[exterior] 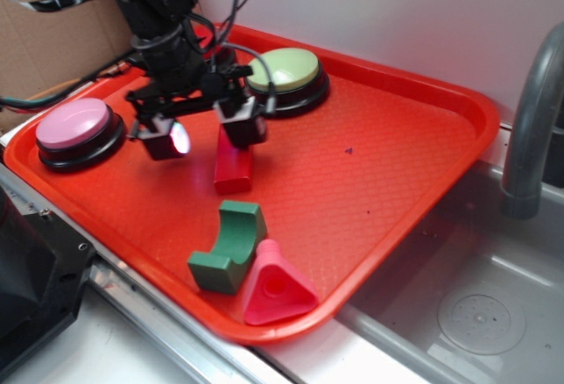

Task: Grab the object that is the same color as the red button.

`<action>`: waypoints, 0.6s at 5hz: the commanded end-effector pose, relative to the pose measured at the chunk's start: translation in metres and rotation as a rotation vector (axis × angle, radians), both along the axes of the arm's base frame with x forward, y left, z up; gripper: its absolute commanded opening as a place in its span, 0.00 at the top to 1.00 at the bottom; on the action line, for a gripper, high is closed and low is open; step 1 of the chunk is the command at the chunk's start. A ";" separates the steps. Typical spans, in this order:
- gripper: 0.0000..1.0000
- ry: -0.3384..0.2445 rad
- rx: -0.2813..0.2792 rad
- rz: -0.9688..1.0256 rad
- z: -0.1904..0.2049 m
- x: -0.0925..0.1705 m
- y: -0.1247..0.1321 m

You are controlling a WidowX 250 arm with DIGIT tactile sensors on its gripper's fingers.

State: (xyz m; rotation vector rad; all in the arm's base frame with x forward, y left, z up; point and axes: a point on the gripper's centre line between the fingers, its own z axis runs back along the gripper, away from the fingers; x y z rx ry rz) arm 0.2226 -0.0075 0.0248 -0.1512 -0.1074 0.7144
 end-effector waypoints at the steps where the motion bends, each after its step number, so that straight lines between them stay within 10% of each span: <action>1: 0.00 0.069 -0.001 -0.009 -0.027 0.002 -0.008; 2: 1.00 0.092 0.006 -0.022 -0.024 0.002 -0.013; 3: 1.00 0.122 0.046 -0.074 -0.007 -0.001 -0.016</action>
